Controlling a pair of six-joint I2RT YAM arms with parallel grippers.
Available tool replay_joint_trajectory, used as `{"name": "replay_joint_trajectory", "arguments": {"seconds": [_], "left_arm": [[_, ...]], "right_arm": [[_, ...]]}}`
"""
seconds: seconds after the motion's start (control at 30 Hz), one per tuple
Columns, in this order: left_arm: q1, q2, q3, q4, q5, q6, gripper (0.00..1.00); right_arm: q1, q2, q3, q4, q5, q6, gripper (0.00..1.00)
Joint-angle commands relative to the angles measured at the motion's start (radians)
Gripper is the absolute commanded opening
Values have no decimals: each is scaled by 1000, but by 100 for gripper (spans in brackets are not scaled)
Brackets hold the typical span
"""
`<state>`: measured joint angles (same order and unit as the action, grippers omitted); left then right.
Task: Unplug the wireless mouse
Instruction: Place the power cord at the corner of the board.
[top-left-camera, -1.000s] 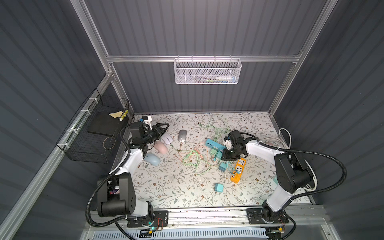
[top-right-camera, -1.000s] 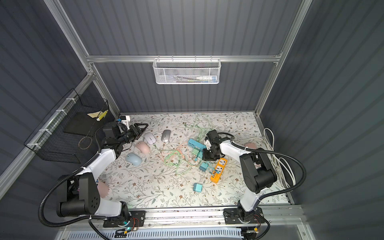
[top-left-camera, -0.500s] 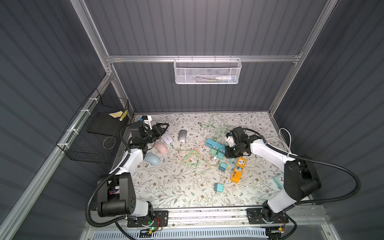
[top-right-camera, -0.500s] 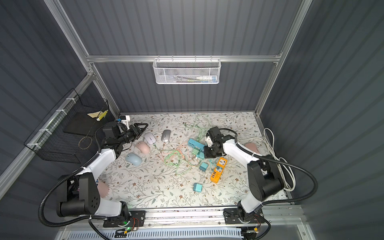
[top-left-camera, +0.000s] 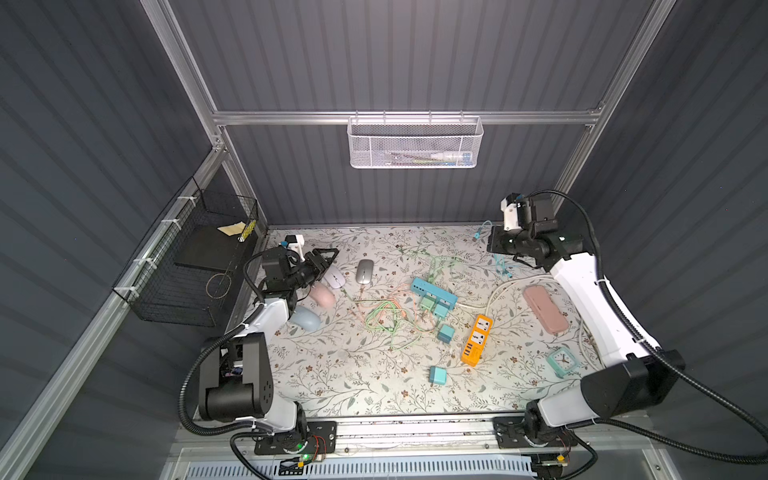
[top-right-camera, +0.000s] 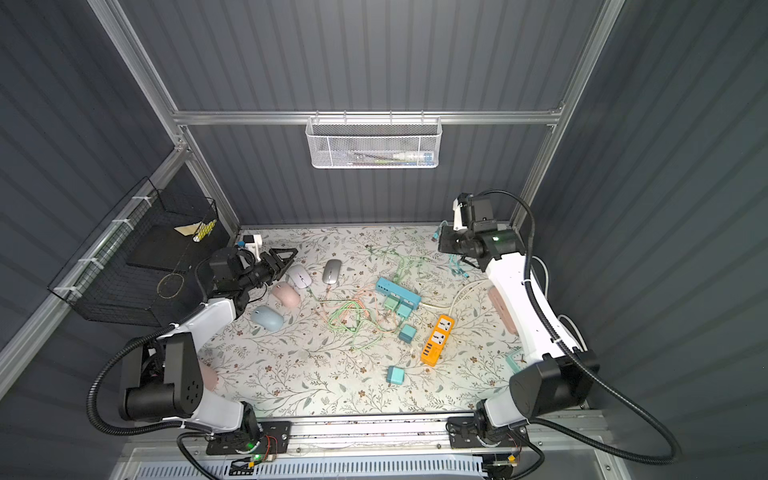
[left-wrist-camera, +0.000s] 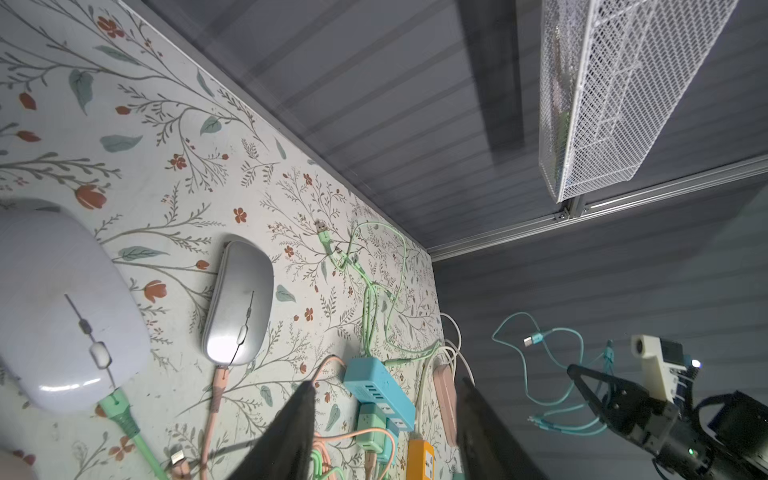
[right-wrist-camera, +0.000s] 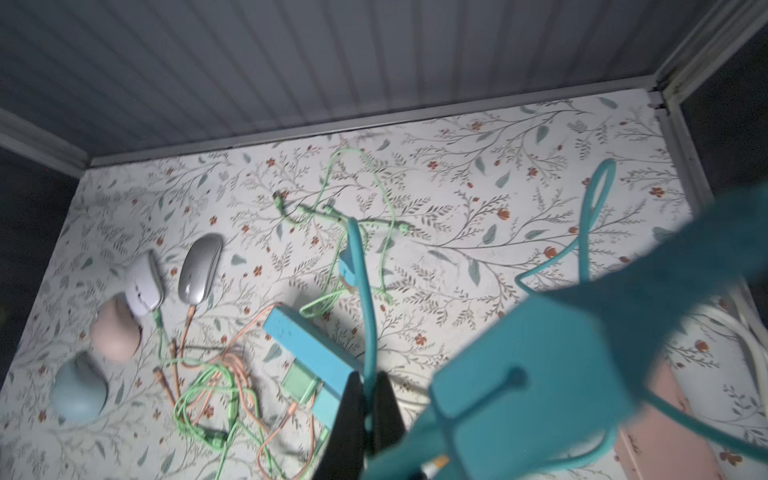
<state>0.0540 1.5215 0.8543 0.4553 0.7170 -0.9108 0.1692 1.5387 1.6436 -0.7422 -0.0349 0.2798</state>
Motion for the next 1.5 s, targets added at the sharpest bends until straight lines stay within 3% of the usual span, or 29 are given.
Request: {"name": "replay_joint_trajectory", "arguments": {"seconds": [0.0, 0.23, 0.37, 0.57, 0.63, 0.7, 0.77, 1.13, 1.3, 1.47], "left_arm": [[7, 15, -19, 92, 42, -52, 54], [7, 10, -21, 83, 35, -36, 54], [9, 6, -14, 63, 34, -21, 54], [14, 11, -16, 71, 38, -31, 54], [15, 10, -17, 74, 39, -33, 54], [16, 11, -19, 80, 39, -38, 54], [17, 15, -21, 88, 38, -46, 54], [22, 34, -39, 152, 48, -91, 54], [23, 28, -36, 126, 41, -67, 54], [23, 21, -31, 89, 31, -34, 54]], "right_arm": [[-85, 131, 60, 30, -55, 56, 0], [-220, 460, 220, 84, -142, 147, 0], [-239, 600, 358, 29, -98, 138, 0], [-252, 703, 456, -27, -73, 128, 6], [-252, 706, 451, -27, -76, 128, 17], [-252, 698, 436, -27, -84, 128, 43], [-251, 676, 407, -17, -97, 121, 53], [-213, 420, 126, 88, -184, 102, 55], [-105, 345, 23, 93, -256, 42, 55], [57, 274, -39, 89, -237, 12, 55]]}}
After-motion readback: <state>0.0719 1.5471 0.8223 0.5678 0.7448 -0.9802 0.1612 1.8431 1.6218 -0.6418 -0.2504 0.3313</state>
